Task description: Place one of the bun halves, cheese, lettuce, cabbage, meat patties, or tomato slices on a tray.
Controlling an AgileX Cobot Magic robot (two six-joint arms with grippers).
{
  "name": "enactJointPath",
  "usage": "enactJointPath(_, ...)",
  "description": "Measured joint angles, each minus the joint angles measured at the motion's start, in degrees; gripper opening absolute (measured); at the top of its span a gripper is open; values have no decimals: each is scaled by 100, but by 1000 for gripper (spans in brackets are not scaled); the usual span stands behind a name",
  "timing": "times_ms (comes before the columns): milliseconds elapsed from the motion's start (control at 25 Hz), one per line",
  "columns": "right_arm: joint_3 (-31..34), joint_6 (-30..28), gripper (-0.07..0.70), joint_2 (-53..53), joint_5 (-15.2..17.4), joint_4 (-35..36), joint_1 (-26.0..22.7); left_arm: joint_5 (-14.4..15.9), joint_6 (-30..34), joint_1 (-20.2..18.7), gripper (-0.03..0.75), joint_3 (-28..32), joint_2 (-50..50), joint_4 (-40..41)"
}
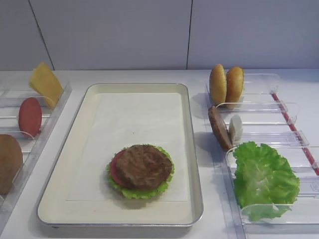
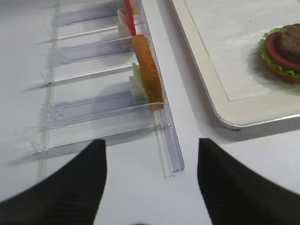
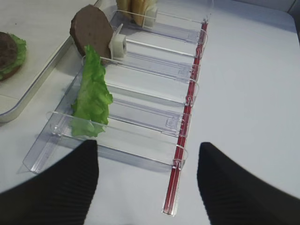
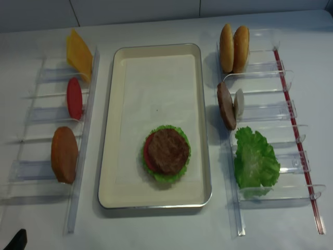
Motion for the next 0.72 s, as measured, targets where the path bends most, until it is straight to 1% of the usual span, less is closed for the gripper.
enactJointPath(720,0,0,471,0,0,0,0,0,0,0,414,0,0,0)
